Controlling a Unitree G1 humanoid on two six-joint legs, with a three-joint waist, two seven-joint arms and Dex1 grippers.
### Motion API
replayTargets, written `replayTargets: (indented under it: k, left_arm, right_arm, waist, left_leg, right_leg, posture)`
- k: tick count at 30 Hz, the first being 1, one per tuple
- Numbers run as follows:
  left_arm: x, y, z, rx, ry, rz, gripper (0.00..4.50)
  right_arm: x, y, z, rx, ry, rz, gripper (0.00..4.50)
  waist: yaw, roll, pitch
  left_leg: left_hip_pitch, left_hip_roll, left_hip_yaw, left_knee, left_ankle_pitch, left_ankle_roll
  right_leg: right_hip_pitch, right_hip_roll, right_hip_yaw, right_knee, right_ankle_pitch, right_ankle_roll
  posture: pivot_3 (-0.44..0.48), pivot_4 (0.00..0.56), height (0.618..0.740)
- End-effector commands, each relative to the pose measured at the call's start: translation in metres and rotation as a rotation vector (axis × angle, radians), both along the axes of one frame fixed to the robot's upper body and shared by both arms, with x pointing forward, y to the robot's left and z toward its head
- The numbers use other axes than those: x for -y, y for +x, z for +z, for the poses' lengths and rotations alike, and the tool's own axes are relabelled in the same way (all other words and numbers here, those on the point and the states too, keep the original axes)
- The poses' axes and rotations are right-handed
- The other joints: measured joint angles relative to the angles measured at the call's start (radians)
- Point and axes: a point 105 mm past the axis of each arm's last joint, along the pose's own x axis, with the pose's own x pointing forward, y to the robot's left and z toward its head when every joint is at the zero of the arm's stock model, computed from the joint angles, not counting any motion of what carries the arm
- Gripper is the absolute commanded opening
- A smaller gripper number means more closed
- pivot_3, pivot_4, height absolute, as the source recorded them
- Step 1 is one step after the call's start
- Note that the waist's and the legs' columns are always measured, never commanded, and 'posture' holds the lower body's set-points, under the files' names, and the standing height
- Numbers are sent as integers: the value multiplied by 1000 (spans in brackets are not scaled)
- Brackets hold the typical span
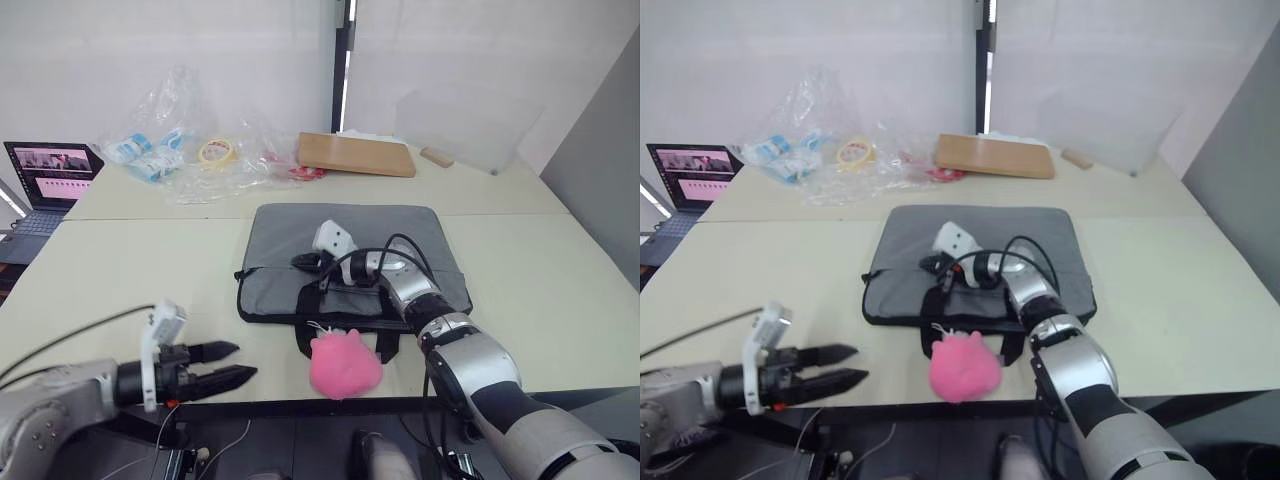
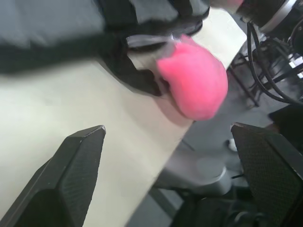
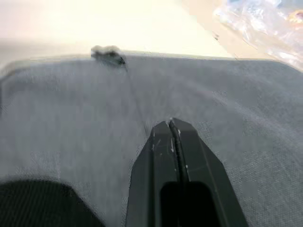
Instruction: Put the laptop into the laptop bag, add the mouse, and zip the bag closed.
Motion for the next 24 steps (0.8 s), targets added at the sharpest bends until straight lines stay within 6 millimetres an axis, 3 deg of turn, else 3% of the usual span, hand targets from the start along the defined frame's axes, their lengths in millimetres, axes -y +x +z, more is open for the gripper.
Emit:
replayTargets:
  k: [1, 5, 8, 13, 19, 24]
  left_arm:
    - [-8, 11, 16, 99, 34, -17, 4500]
    - [-7, 39, 39, 226, 49, -53, 4500]
    - [7, 61, 51, 297, 37, -113, 3648]
    - [43, 91, 61, 388, 13, -232, 2006]
    - [102, 121, 60, 497, -30, -367, 28]
    - [144, 136, 42, 540, -22, -441, 28]
  right_arm:
    - [0, 0, 55, 16, 211, 48, 544]
    - [26, -15, 95, 79, 262, 99, 1891]
    - [55, -28, 102, 118, 195, 79, 2899]
    - [104, -49, 90, 127, 34, 24, 4497]
    - [135, -85, 74, 84, -96, 69, 4500]
    - [143, -115, 52, 57, -186, 157, 4500]
  waist:
    - [-2, 1, 1]
    - [-3, 5, 4]
    - [0, 6, 4]
    - [-7, 6, 4]
    - [10, 6, 5]
    - [38, 5, 6]
  left_leg:
    - [-2, 0, 0, 0, 0, 0]
    - [-14, -1, 2, 2, 1, -1]
    - [-17, -3, -1, 2, 1, -2]
    - [-16, -4, 0, 3, 1, -2]
    - [-21, -4, 2, 6, 1, 0]
    - [-15, -3, 2, 7, -1, 9]
  right_leg:
    - [-3, 0, 0, 0, 0, 0]
    - [-12, -2, -9, -3, 0, -1]
    - [-11, -6, -22, -5, -1, -2]
    - [-4, -9, -28, -11, 0, -2]
    - [-2, -11, -24, -8, 3, -1]
    - [9, -8, -23, -15, 7, 2]
  posture:
    - [0, 150, 740]
    - [0, 150, 740]
    - [0, 150, 740]
    - [0, 150, 740]
    - [0, 150, 740]
    - [0, 150, 740]
